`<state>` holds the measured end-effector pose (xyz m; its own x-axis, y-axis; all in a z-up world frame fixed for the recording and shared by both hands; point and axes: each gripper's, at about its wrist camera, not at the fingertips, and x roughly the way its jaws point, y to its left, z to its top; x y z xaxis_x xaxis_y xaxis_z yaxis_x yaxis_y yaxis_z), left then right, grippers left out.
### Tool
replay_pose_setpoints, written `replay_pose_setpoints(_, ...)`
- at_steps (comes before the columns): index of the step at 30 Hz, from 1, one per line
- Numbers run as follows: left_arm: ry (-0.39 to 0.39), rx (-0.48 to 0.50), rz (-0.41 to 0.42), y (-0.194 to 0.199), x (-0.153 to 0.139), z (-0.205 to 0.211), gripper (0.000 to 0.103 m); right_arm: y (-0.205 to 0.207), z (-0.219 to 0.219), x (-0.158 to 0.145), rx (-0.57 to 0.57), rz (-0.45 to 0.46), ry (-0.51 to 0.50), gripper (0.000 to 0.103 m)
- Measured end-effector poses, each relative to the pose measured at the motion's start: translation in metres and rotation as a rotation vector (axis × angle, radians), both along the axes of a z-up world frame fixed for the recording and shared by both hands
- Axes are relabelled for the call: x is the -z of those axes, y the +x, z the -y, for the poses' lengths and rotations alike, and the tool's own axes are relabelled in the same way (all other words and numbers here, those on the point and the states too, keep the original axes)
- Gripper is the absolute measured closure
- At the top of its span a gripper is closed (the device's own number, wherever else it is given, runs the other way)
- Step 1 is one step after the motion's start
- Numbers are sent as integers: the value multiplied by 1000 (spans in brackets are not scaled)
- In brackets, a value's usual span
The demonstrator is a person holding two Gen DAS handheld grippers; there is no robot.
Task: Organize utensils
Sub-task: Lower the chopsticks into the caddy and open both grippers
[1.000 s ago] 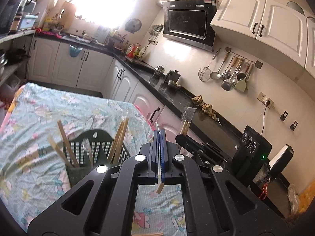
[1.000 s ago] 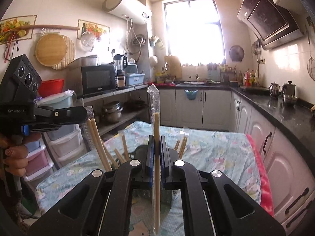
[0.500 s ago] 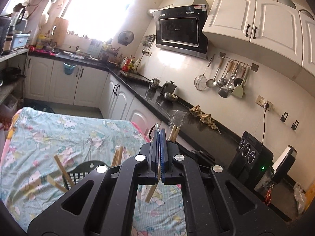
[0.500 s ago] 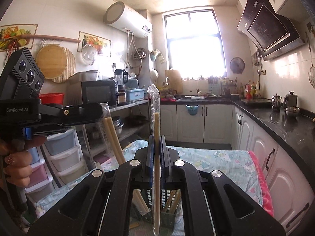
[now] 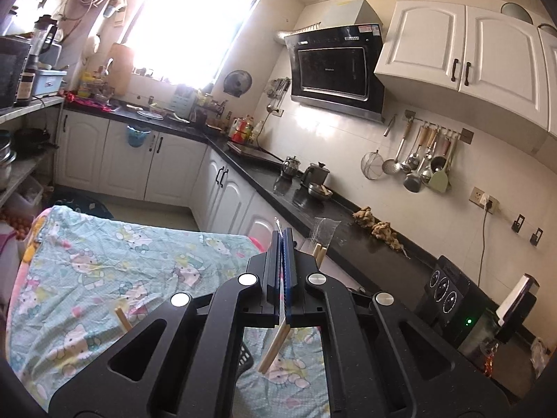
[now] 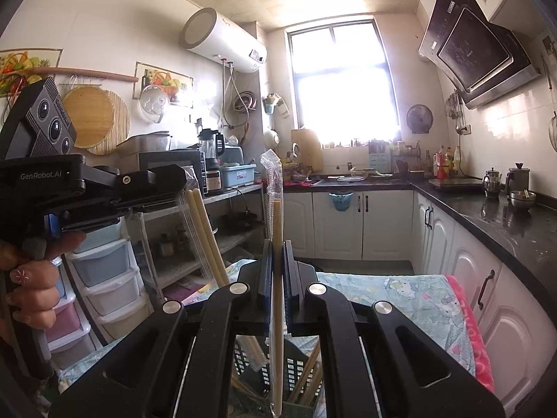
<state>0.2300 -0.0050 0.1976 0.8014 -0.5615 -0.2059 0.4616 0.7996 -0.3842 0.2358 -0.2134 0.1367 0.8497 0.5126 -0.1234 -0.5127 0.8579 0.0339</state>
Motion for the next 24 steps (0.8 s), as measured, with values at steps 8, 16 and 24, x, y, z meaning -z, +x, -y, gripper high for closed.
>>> replay_pose_setpoints(8,17,-15,-38,13,19,-1,103,18,-6,14,20,4,-2,97)
replay_pose_setpoints(16,47,-20,-58,18,47,1,103,26,-13,32,53,54,-35,97)
replay_pose_setpoints(24,69,-14,-65,19,64,8,103,36,-22,56,102,67,-96,97)
